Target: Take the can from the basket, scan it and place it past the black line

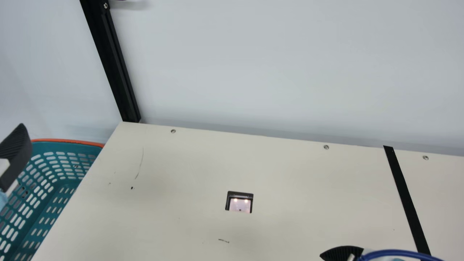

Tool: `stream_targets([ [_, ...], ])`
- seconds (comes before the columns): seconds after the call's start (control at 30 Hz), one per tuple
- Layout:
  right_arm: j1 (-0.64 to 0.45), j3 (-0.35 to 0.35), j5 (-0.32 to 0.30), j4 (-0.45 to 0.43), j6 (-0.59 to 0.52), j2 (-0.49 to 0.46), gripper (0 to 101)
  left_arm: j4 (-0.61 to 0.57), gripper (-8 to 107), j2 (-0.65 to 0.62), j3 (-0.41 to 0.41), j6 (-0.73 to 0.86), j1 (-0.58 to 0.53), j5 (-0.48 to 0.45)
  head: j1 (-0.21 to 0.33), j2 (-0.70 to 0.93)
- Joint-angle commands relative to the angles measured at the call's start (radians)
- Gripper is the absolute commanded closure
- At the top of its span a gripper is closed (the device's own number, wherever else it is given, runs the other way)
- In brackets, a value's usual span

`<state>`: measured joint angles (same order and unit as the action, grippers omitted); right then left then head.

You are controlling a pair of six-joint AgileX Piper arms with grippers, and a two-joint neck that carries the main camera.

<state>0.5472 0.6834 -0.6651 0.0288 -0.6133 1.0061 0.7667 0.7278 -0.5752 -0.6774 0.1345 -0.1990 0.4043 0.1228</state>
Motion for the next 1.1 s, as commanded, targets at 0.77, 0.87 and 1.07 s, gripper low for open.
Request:
stream_targets([
  [0.77,-0.046,0.141,-0.127,0.167,-0.552,0.251,0,0.0,9,0.0,0.0,0.0,0.0,0.0,0.032,-0.008],
  [0.87,-0.023,0.148,-0.114,0.175,-0.567,0.273,0,0.0,9,0.0,0.0,0.0,0.0,0.0,0.032,-0.008],
  [1.07,0.042,0.16,-0.064,0.175,-0.557,0.321,0,0.0,9,0.0,0.0,0.0,0.0,0.0,0.032,-0.008],
])
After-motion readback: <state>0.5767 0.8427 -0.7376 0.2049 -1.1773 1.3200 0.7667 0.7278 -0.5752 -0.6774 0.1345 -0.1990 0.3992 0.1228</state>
